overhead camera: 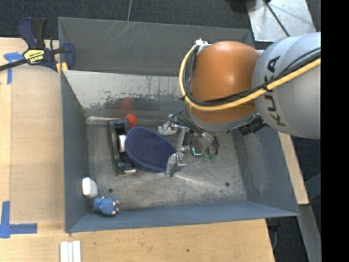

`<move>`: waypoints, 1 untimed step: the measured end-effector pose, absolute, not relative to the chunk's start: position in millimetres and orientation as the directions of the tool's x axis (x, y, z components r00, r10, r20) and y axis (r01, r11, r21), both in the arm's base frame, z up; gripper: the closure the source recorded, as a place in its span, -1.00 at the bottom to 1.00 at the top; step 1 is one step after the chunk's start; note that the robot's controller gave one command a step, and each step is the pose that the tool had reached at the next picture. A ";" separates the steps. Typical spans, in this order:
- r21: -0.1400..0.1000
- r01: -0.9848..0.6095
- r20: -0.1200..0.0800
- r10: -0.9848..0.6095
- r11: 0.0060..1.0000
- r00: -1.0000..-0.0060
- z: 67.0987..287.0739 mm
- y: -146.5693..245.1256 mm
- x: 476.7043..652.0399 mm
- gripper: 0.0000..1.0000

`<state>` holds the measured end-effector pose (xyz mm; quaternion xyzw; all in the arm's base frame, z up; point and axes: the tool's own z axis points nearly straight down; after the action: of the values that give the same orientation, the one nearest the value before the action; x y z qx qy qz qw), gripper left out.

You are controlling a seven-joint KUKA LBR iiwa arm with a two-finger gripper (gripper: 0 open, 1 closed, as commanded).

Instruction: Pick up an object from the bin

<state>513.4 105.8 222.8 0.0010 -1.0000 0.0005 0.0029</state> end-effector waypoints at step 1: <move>0.001 -0.046 -0.002 -0.046 0.999 -0.999 109.6 82.9 610.6 -1.00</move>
Offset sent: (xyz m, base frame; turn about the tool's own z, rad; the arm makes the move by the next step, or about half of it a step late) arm 0.0953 -0.0218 -0.1104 -0.0456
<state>610.6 82.9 109.6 0.0229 -0.9997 -0.0005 -0.0008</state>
